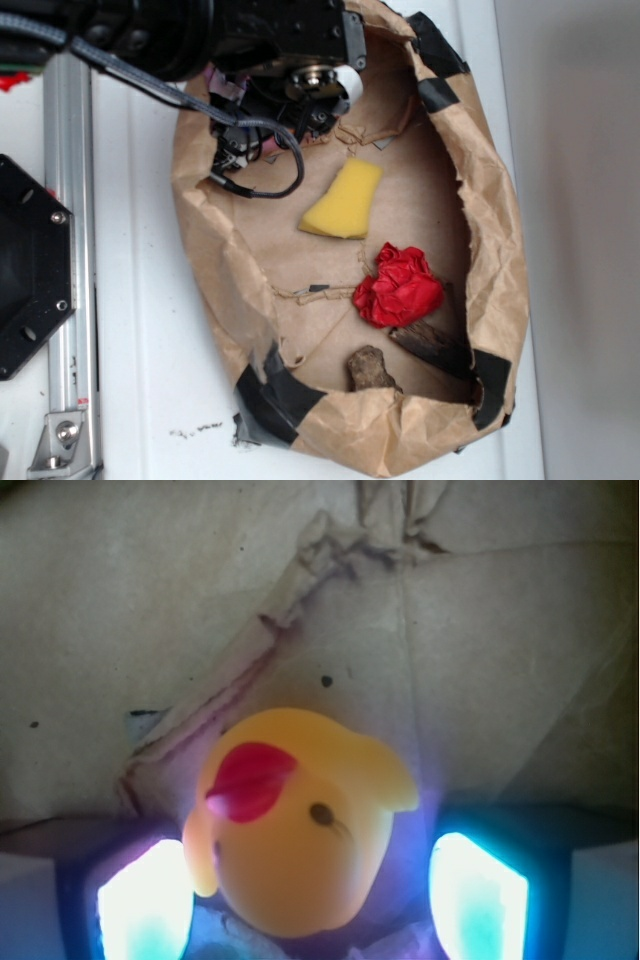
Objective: Grab the yellow duck.
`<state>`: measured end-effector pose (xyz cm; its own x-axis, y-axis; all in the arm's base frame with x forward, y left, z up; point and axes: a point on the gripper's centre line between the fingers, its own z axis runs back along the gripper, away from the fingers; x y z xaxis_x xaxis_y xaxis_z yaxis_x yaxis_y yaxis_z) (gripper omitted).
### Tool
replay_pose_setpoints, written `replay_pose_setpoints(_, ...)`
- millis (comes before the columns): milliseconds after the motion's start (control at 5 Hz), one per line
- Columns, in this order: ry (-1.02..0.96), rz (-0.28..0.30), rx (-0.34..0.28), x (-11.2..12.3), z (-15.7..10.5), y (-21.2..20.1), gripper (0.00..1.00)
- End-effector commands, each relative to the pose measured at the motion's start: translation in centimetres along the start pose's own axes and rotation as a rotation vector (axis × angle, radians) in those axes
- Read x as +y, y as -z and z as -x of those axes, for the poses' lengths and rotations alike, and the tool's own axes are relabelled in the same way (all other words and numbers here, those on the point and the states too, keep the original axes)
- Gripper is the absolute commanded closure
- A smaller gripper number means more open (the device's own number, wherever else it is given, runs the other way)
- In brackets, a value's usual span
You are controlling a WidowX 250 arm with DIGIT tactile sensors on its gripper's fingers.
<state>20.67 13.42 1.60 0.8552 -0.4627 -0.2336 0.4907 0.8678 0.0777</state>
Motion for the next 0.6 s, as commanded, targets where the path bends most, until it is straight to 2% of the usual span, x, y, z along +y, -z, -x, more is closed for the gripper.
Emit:
replay_pose_setpoints(0,0.018,0.036,-0.017,-0.7,-0.4,-0.4,0.72)
replay_pose_setpoints(200,0.020,0.076,-0.064,-1.1,-0.6,-1.4,1.00)
replay_pose_setpoints(400,0.051,0.105,-0.107,-1.8,-0.8,-2.7,1.00)
